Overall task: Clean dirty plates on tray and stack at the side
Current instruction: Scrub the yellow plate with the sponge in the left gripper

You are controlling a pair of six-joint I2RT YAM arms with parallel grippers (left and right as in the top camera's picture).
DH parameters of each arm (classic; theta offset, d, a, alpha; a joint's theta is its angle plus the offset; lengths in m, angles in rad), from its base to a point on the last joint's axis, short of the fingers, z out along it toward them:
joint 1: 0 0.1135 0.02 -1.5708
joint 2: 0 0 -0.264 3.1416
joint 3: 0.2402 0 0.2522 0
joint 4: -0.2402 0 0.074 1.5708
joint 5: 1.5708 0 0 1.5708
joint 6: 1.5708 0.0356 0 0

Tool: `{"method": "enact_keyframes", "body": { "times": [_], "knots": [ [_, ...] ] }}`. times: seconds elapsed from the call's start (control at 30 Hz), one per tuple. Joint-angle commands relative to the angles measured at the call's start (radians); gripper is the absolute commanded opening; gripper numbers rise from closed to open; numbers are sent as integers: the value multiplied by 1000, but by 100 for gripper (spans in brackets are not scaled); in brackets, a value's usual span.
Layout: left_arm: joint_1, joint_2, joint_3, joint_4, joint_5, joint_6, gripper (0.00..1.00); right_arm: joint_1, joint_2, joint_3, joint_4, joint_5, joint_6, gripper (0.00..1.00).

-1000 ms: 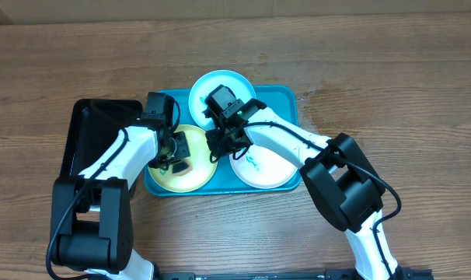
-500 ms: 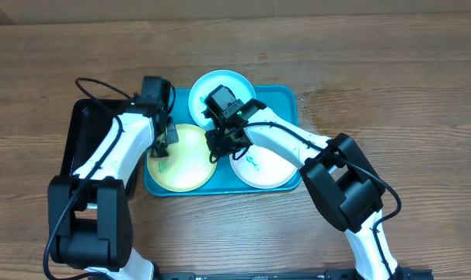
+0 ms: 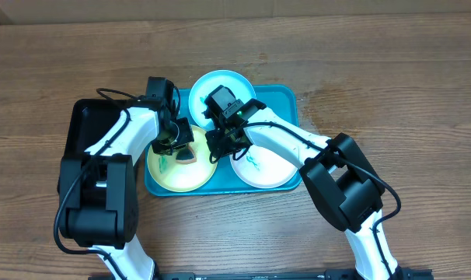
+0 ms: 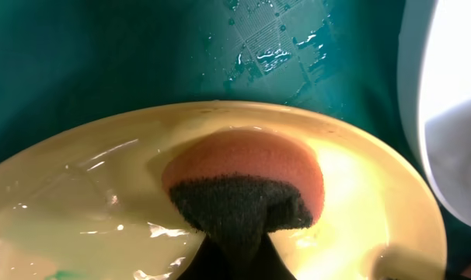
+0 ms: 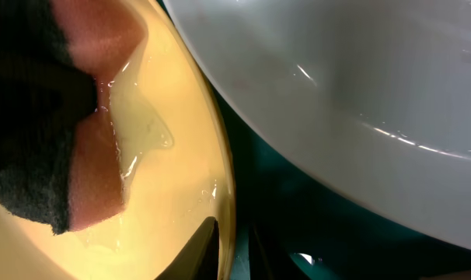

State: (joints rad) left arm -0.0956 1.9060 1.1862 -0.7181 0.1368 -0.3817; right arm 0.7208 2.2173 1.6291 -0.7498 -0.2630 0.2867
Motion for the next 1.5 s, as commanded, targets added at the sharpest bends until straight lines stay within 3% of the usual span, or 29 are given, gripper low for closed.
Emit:
{"method": "enact_keyframes", "body": {
  "times": [0.0,0.13,0.27,0.6,0.73,1.0,1.47],
  "knots": [
    [15,61,-14,-17,-211,15,4,4,18,11,-5,8,-6,15],
    [29,55,-11,-74,-482,15,4,3,18,11,-5,16,-6,15],
    [30,55,-10,-130,-662,14,4,3,18,11,-5,27,-10,15],
    [30,27,55,-256,-826,-115,4,3,18,11,-3,26,-10,15],
    [29,-24,116,-307,-684,-99,4,3,18,11,0,26,-10,15],
    [29,-79,108,-290,-58,141,4,3,18,11,8,26,-8,15],
    [29,-79,-112,-129,-19,143,4,-23,18,11,33,49,66,9]
  ]
}}
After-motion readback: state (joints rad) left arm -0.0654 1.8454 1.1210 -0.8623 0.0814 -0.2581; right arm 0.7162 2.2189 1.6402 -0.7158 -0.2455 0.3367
